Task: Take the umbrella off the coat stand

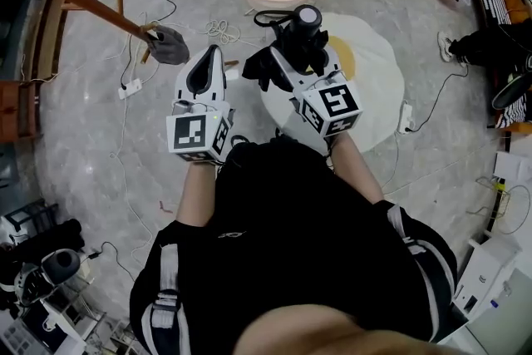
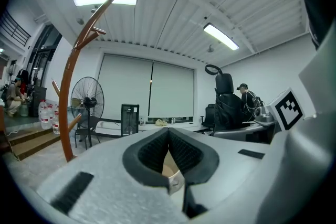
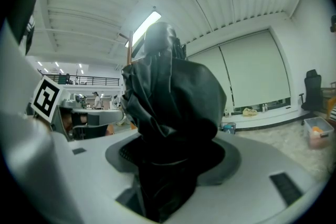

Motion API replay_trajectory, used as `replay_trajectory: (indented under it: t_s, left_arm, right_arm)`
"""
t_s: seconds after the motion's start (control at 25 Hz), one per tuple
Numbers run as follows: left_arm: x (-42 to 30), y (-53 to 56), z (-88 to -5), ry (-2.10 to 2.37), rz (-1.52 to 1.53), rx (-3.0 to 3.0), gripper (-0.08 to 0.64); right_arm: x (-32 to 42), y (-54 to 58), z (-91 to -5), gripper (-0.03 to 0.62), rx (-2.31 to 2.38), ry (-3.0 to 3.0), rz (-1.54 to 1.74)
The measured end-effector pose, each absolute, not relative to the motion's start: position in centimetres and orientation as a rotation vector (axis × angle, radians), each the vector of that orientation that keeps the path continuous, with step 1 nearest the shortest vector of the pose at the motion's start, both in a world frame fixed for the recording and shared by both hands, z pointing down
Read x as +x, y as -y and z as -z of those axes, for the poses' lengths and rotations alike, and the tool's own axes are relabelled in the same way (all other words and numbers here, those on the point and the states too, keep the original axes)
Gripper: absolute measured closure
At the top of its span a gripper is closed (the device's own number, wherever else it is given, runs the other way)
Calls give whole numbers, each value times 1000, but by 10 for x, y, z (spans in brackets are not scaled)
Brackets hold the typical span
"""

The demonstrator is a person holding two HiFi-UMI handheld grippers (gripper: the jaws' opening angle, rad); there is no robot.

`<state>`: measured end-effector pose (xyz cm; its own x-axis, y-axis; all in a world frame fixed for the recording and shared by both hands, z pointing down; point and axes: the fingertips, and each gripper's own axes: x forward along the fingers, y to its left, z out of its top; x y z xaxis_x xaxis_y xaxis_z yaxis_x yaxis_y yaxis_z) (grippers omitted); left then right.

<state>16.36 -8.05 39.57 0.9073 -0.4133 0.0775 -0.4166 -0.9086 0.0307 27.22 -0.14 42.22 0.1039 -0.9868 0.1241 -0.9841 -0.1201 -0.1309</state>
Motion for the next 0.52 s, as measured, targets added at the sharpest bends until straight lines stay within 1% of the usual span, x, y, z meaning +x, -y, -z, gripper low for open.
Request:
replay_trajectory:
  t_s: [0.52]
  left_arm:
    - [135,88,-395,722,-87,2992,563]
  right_arm:
    - [248,7,-426,331,-2314,-2141,302]
